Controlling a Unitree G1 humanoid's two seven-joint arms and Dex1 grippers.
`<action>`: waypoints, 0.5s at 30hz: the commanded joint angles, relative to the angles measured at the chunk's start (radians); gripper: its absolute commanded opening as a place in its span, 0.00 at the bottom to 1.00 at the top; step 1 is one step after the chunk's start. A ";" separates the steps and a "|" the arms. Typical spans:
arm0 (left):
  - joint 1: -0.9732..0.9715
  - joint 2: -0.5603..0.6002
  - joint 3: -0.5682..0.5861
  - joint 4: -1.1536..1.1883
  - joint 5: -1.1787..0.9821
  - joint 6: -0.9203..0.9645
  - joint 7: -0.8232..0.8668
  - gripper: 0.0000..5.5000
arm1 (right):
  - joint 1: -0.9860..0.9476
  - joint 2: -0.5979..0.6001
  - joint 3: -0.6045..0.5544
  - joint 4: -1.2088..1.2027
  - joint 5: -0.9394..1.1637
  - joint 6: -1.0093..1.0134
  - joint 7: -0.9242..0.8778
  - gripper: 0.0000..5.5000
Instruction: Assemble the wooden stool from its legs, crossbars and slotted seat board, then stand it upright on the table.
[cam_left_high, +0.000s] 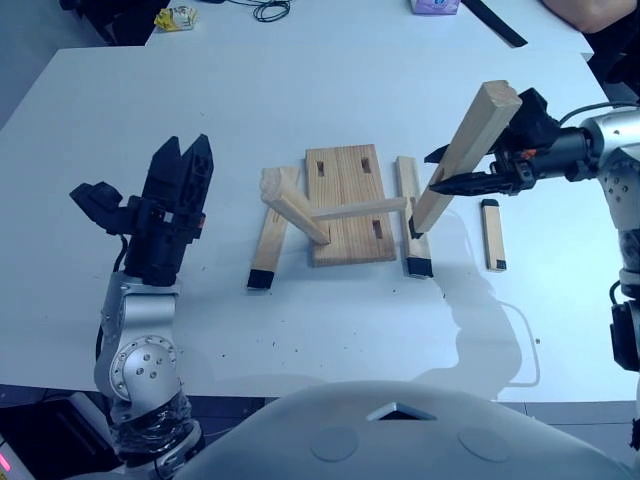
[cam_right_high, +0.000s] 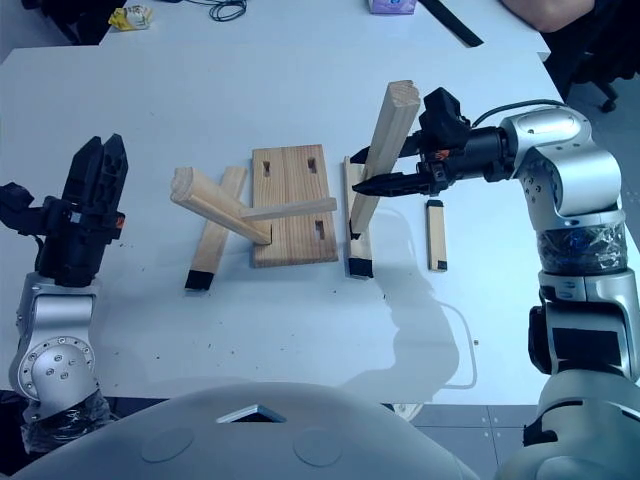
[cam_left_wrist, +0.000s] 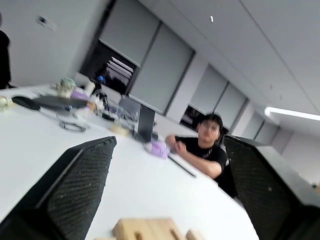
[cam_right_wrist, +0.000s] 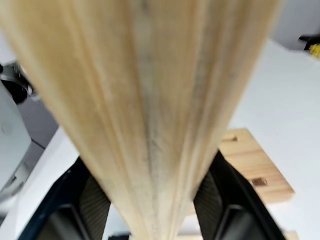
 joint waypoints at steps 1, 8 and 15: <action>-0.020 0.016 0.002 -0.004 -0.014 -0.018 0.044 0.72 | 0.053 0.064 -0.032 -0.045 0.019 -0.029 -0.063 0.37; -0.074 0.092 0.020 0.048 -0.048 0.001 0.052 0.72 | 0.112 0.164 -0.020 -0.039 -0.038 -0.153 -0.138 0.37; -0.099 0.147 0.003 0.114 -0.033 0.011 0.032 0.72 | 0.155 0.198 0.002 -0.001 -0.084 -0.256 -0.132 0.37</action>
